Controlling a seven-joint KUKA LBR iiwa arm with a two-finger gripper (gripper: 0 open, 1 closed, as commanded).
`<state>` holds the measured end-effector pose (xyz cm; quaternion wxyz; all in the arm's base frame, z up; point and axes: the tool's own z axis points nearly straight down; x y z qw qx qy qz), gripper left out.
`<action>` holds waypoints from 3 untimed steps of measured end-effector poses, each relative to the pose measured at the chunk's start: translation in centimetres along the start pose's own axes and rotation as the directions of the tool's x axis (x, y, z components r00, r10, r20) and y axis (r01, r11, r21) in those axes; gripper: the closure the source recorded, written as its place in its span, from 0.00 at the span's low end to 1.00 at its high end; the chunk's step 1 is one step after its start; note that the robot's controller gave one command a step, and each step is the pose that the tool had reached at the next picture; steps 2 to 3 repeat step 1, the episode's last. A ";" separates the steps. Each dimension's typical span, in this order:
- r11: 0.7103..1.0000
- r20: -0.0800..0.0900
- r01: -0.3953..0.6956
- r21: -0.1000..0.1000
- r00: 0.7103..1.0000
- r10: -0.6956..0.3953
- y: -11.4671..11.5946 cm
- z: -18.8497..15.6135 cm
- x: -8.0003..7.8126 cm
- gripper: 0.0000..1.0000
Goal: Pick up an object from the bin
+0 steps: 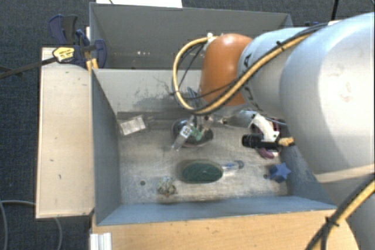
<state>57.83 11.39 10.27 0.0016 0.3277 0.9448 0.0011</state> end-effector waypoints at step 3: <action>1.000 0.003 0.006 -0.004 1.000 -0.006 0.2 -8.5 -0.2 1.00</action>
Offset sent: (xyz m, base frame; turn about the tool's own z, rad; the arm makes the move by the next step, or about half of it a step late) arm -0.0002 0.0001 0.0799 0.0000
